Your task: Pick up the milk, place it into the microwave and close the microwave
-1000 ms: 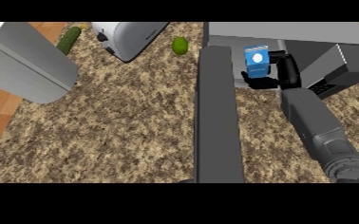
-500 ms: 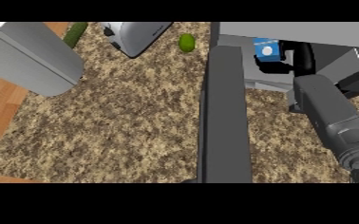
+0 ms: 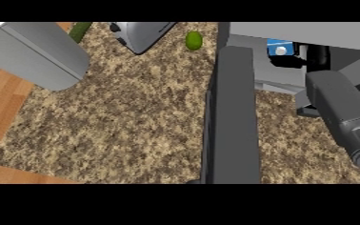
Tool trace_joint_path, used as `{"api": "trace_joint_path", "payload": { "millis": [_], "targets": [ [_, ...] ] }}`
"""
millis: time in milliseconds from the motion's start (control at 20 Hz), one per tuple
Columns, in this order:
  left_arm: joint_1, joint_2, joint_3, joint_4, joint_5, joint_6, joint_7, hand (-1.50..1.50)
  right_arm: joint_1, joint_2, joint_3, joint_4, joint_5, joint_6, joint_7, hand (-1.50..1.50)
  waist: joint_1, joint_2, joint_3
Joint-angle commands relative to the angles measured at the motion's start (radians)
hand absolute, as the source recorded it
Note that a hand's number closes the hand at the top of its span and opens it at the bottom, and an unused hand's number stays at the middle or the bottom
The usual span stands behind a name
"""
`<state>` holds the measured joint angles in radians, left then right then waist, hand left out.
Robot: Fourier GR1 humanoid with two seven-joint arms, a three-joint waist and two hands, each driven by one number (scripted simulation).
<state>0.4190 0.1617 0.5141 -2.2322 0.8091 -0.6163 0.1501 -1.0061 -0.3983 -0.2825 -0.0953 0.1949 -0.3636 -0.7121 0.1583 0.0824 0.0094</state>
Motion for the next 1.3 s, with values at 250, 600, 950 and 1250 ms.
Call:
{"api": "trace_joint_path", "payload": {
  "millis": [250, 600, 950, 1250],
  "targets": [
    [-0.049, 0.018, 0.002, 0.023, -0.017, 0.015, 0.002, -1.50, -0.019, -0.025, -0.014, 0.005, -0.006, -0.020, 0.010, 1.50, 0.015, 0.014, 0.002],
    [-0.052, 0.021, 0.008, 0.030, -0.034, 0.003, -0.004, -1.50, -0.018, -0.056, -0.019, 0.011, -0.006, -0.001, 0.012, 1.50, 0.037, 0.018, 0.003],
    [-0.080, 0.046, 0.003, 0.044, -0.059, -0.003, 0.006, -1.50, -0.038, -0.068, -0.020, 0.013, -0.002, -0.011, 0.024, 1.50, 0.050, 0.034, 0.003],
    [-0.106, 0.063, -0.004, 0.049, -0.076, -0.002, 0.012, -1.50, -0.072, -0.021, -0.054, -0.006, -0.037, -0.001, 0.011, -1.50, 0.047, 0.022, 0.007]
  ]
}}
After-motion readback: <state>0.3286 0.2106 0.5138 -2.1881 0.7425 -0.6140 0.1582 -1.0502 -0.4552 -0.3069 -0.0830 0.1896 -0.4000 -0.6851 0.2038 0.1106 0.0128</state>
